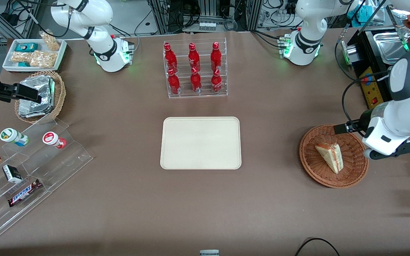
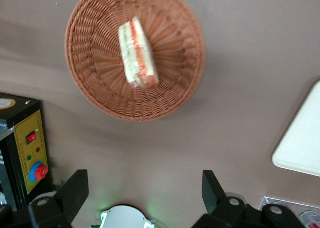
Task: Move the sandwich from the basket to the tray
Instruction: 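Lower the open left gripper onto the wrapped sandwich in the basket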
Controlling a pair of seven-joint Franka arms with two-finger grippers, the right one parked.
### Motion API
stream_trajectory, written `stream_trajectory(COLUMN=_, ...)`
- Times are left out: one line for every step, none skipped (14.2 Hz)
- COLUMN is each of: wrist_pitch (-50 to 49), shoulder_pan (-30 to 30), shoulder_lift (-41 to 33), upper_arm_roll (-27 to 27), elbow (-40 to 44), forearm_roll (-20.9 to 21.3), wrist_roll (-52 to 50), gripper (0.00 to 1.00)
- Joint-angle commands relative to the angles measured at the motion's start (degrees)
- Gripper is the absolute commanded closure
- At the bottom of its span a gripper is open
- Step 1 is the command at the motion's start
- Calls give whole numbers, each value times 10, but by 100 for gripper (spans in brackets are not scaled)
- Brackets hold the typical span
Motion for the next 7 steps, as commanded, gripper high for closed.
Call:
stream_trajectory(wrist_pitch=18, shoulder_pan=44, shoulder_lift=17, upper_arm_roll=-3, elbow=-24, forearm_roll=-6, wrist_roll=-3, gripper=0)
stream_trajectory(wrist_pitch=48, shoulder_pan=54, shoulder_lift=21, upper_arm_roll=-4, elbow=-44, forearm_roll=-7, wrist_roll=-3, gripper=0)
stream_trajectory(wrist_pitch=109, shoulder_pan=55, shoulder_lift=14, upper_arm_roll=-4, elbow=-91, forearm_roll=-7, wrist_roll=-4, gripper=0)
stream_trajectory(wrist_pitch=185, shoulder_pan=55, shoulder_lift=-7, upper_arm_roll=-3, elbow=-156, forearm_roll=-7, wrist_roll=-6, gripper=0)
stream_trajectory(wrist_pitch=261, shoulder_pan=60, shoulder_lift=-20, upper_arm_roll=-3, elbow=-214, forearm_roll=-8, wrist_roll=-7, gripper=0)
stream_trajectory(wrist_pitch=336, shoulder_pan=69, shoulder_lift=-26, upper_arm_roll=-2, elbow=-264, forearm_roll=-9, wrist_roll=-24, gripper=0)
stream_trajectory(wrist_pitch=389, shoulder_pan=70, shoulder_lift=-23, upper_arm_roll=-2, elbow=-288, forearm_roll=-7, wrist_roll=-48, gripper=0)
